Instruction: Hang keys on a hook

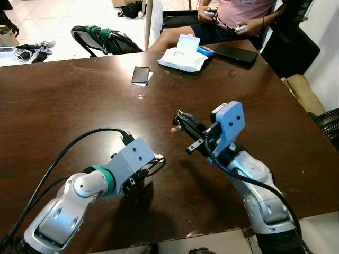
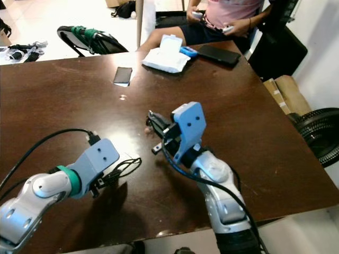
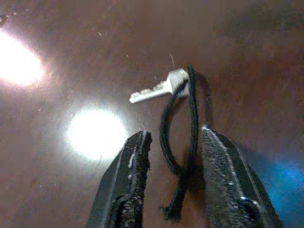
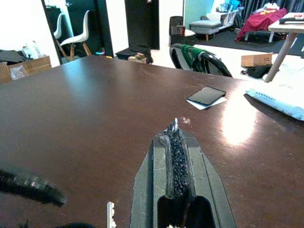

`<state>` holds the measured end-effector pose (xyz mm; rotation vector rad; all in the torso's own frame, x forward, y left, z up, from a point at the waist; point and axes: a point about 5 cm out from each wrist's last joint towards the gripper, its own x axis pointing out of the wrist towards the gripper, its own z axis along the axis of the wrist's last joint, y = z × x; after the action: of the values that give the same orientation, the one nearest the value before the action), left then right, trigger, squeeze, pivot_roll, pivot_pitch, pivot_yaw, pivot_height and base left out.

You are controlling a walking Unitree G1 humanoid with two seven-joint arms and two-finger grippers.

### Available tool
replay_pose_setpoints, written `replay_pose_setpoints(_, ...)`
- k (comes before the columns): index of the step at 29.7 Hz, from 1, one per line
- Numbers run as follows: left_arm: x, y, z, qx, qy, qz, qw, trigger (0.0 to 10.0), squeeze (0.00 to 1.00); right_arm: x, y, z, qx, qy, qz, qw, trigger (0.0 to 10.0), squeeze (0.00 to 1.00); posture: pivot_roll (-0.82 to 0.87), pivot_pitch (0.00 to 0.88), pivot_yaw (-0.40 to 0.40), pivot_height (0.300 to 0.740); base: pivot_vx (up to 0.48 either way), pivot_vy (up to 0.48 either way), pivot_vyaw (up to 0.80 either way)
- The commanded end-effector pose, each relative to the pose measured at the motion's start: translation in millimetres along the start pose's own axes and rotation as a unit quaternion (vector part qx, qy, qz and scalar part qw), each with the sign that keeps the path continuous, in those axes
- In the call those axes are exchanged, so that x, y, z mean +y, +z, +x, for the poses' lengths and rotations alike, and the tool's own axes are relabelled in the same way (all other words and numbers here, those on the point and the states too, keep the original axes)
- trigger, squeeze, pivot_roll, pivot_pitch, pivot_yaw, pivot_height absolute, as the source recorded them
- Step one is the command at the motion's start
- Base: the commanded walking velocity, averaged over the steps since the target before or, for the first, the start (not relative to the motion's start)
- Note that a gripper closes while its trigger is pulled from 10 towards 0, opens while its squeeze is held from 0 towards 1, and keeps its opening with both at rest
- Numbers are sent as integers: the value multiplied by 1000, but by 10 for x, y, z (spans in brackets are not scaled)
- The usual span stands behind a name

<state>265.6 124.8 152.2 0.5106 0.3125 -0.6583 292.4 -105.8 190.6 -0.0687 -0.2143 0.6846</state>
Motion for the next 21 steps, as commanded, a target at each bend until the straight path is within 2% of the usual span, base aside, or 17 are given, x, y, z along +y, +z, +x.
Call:
replay_pose_setpoints(1,18,-43,-7,11,-1,-12,1000,10000,1000,27,-8,15,-1,5,-1,1000,10000,0,64,68,134,740,0,0,0)
replay_pose_setpoints(3,21,-36,5,16,-4,-26,1000,10000,1000,31,-8,17,-2,6,0,1000,10000,0,66,68,135,740,0,0,0)
replay_pose_setpoints(4,18,-37,23,23,-6,-43,999,10000,82,35,-8,18,-2,7,0,1000,10000,0,67,69,136,740,0,0,0)
replay_pose_setpoints(6,18,-37,23,23,-6,-43,999,10000,82,35,-8,18,-2,7,0,1000,10000,0,67,69,136,740,0,0,0)
replay_pose_setpoints(7,8,-49,50,30,-14,-67,997,10000,0,37,-8,19,-2,7,0,1000,10000,0,65,70,138,740,0,0,0)
replay_pose_setpoints(9,8,-49,50,30,-14,-67,997,10000,0,37,-8,19,-2,7,0,1000,10000,0,65,70,138,740,0,0,0)
replay_pose_setpoints(10,-15,-62,86,34,-28,-103,994,10000,0,39,-7,16,-2,7,0,1000,10000,0,64,73,139,740,0,0,0)
replay_pose_setpoints(11,-15,-62,86,34,-28,-103,994,10000,0,39,-7,16,-2,7,0,1000,10000,0,64,73,139,740,0,0,0)
replay_pose_setpoints(12,-41,-77,133,37,-45,-139,989,10000,0,39,-9,10,-1,7,0,1000,10000,0,67,75,141,740,0,0,0)
replay_pose_setpoints(13,-67,-90,167,40,-59,-158,985,10000,0,43,-12,4,0,7,0,1000,10000,0,71,79,146,740,0,0,0)
replay_pose_setpoints(16,-117,-96,190,41,-80,-153,984,10000,0,47,-14,0,0,8,0,1000,10000,0,68,81,150,740,0,0,0)
replay_pose_setpoints(19,-222,-176,192,58,-117,-114,985,10000,0,46,-9,-12,1,8,-1,1000,10000,0,64,86,153,740,0,0,0)
replay_pose_setpoints(21,-241,-191,183,62,-124,-116,984,10000,0,42,-8,-19,2,8,-1,1000,10000,0,63,89,153,740,0,0,0)
